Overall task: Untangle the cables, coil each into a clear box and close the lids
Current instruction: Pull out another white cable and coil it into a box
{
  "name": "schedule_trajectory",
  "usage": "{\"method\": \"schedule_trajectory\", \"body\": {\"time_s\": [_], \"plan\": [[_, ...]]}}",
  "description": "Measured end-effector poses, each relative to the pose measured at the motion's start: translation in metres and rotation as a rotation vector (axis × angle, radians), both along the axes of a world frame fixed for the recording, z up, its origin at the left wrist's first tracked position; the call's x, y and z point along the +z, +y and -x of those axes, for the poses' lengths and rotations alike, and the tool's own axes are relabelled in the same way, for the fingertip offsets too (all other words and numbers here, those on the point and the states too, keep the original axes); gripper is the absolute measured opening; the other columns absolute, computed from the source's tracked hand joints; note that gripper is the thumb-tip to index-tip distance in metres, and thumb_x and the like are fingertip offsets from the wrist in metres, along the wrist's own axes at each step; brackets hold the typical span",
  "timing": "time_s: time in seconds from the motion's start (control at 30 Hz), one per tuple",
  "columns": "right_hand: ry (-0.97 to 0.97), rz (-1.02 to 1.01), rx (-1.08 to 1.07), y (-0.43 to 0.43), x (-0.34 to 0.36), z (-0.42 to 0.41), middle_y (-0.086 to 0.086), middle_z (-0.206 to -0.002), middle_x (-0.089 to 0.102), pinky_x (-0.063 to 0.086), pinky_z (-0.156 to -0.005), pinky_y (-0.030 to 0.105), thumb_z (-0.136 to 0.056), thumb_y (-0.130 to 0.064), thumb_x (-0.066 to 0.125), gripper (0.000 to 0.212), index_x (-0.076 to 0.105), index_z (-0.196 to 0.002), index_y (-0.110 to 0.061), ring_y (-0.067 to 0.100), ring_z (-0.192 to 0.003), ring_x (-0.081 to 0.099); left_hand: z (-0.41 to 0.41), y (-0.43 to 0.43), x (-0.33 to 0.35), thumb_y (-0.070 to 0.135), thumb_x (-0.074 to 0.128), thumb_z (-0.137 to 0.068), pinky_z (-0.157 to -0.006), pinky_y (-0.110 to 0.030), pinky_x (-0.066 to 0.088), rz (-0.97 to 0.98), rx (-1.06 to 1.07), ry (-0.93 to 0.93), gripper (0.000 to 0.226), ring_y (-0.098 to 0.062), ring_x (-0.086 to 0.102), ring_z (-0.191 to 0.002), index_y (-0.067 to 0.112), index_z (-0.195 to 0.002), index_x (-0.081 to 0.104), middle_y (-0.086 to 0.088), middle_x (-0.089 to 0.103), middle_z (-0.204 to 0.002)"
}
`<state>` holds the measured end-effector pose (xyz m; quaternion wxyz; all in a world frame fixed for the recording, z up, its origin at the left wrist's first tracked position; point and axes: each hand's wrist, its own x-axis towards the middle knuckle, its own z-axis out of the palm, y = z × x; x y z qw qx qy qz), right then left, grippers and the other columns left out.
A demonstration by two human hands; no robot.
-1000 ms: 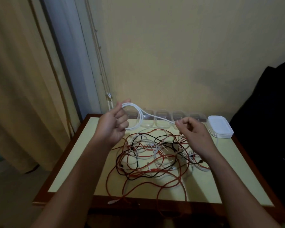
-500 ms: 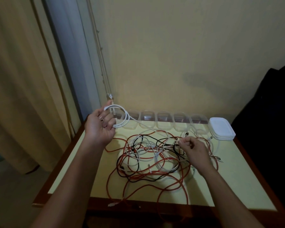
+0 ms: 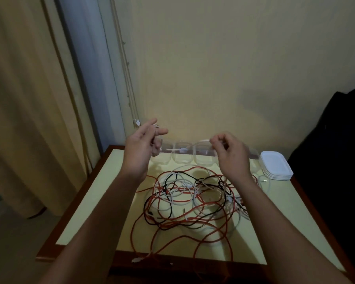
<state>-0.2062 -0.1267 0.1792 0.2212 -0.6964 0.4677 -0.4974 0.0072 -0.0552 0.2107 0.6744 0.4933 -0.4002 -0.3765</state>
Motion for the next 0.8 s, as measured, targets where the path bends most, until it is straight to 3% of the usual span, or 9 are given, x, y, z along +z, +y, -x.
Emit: {"method": "schedule_trajectory", "body": {"time_s": [0.13, 0.2, 0.27, 0.37, 0.47, 0.57, 0.7, 0.8], "plan": [[0.027, 0.149, 0.038, 0.006, 0.039, -0.017, -0.009, -0.068, 0.063, 0.039, -0.060, 0.013, -0.097, -0.019, 0.064, 0.017, 0.063, -0.081, -0.022, 0.000, -0.062, 0.053, 0.014, -0.004, 0.006, 0.018, 0.045, -0.106, -0.077, -0.024, 0.053, 0.013, 0.069, -0.132, 0.035, -0.005, 0.065, -0.083, 0.022, -0.139, 0.055, 0.002, 0.076, -0.099], [0.060, 0.197, 0.065, 0.011, 0.051, -0.023, -0.008, -0.067, 0.061, 0.034, -0.057, 0.010, -0.098, -0.017, 0.062, 0.016, 0.064, -0.083, -0.020, -0.001, -0.060, 0.051, 0.021, -0.005, 0.007, 0.022, 0.046, -0.106, -0.092, -0.032, 0.054, 0.019, 0.097, -0.178, 0.029, -0.007, 0.067, -0.096, 0.032, -0.129, 0.061, 0.005, 0.076, -0.103], [0.090, 0.258, 0.086, 0.015, 0.057, -0.026, -0.006, -0.066, 0.061, 0.034, -0.056, 0.012, -0.099, -0.015, 0.061, 0.015, 0.066, -0.085, -0.015, 0.003, -0.060, 0.052, 0.029, -0.005, 0.008, 0.021, 0.047, -0.105, -0.098, -0.036, 0.052, 0.047, 0.089, -0.187, 0.027, -0.010, 0.067, -0.100, 0.038, -0.112, 0.067, 0.003, 0.075, -0.107], [0.174, 0.337, 0.096, 0.019, 0.059, -0.028, -0.005, -0.064, 0.058, 0.036, -0.060, 0.026, -0.099, -0.017, 0.059, 0.017, 0.066, -0.084, -0.012, 0.012, -0.061, 0.050, 0.038, -0.007, 0.010, 0.014, 0.044, -0.106, -0.076, -0.022, 0.055, 0.087, 0.069, -0.047, 0.029, -0.006, 0.067, -0.077, 0.019, -0.130, 0.059, 0.001, 0.074, -0.086], [0.174, 0.272, 0.036, 0.016, 0.056, -0.022, -0.008, -0.059, 0.052, 0.034, -0.058, 0.030, -0.099, -0.022, 0.060, 0.020, 0.063, -0.081, -0.016, 0.013, -0.059, 0.047, 0.034, -0.012, 0.013, 0.016, 0.042, -0.107, -0.052, -0.023, 0.035, 0.069, 0.061, 0.099, 0.031, -0.009, 0.044, -0.054, 0.013, -0.133, 0.059, 0.005, 0.061, -0.072], [0.061, 0.092, -0.025, 0.012, 0.055, -0.008, -0.008, -0.059, 0.049, 0.034, -0.058, 0.030, -0.098, -0.037, 0.062, 0.031, 0.056, -0.074, -0.018, 0.010, -0.055, 0.042, 0.024, -0.012, 0.020, 0.018, 0.041, -0.107, -0.049, -0.026, 0.018, 0.042, -0.027, 0.215, 0.032, -0.010, 0.022, -0.053, 0.010, -0.131, 0.060, 0.005, 0.042, -0.066], [-0.046, -0.215, 0.155, 0.016, 0.060, 0.003, -0.010, -0.062, 0.049, 0.038, -0.060, 0.025, -0.094, -0.056, 0.061, 0.043, 0.063, -0.082, -0.015, 0.006, -0.057, 0.043, 0.018, -0.009, 0.028, 0.017, 0.046, -0.105, -0.045, -0.024, 0.009, -0.001, -0.227, 0.282, 0.029, -0.007, 0.016, -0.049, 0.005, -0.125, 0.064, 0.007, 0.026, -0.060], [-0.066, -0.329, 0.281, 0.020, 0.062, 0.001, -0.007, -0.064, 0.049, 0.041, -0.062, 0.026, -0.095, -0.058, 0.059, 0.044, 0.068, -0.094, -0.015, 0.008, -0.057, 0.044, 0.023, -0.006, 0.033, 0.016, 0.052, -0.101, -0.044, -0.024, 0.007, -0.052, -0.333, 0.273, 0.028, -0.005, 0.015, -0.045, 0.004, -0.123, 0.065, 0.007, 0.021, -0.058]]}}
